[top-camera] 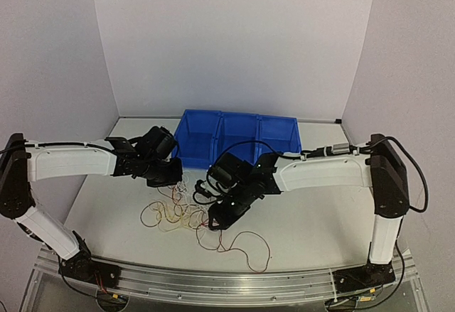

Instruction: Untangle the cables

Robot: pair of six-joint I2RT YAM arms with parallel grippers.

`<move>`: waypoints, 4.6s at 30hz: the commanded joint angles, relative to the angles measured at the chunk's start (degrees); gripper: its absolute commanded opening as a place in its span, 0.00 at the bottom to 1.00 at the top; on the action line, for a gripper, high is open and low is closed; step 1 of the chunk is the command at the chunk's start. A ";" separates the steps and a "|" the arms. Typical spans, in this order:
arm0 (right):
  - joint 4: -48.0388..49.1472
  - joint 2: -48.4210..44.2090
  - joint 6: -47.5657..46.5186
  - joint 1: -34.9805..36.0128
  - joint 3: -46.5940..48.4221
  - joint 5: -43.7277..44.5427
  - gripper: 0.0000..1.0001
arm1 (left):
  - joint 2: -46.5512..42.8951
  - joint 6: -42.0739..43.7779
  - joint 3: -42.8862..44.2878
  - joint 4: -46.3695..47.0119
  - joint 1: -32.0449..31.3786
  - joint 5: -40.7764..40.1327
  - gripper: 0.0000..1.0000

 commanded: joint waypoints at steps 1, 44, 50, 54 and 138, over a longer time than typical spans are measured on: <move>-0.16 0.95 1.26 0.02 -0.79 -2.60 0.24 | -1.05 -0.08 -0.41 -0.91 0.22 0.71 0.04; -3.61 -16.09 5.10 -0.04 -9.74 22.97 0.00 | 24.45 2.42 11.36 -7.52 -6.03 -3.81 0.44; -18.51 -22.73 5.55 -2.76 -10.66 53.90 0.00 | 24.97 0.17 11.38 -9.17 -5.18 -6.03 0.34; -20.13 -27.83 7.63 -9.25 -13.41 56.52 0.00 | 24.23 -1.10 9.28 -8.96 -4.05 -6.37 0.22; 1.30 -45.86 20.95 -38.24 -10.33 -29.15 0.00 | 5.26 28.02 -7.25 57.99 -12.17 23.86 0.87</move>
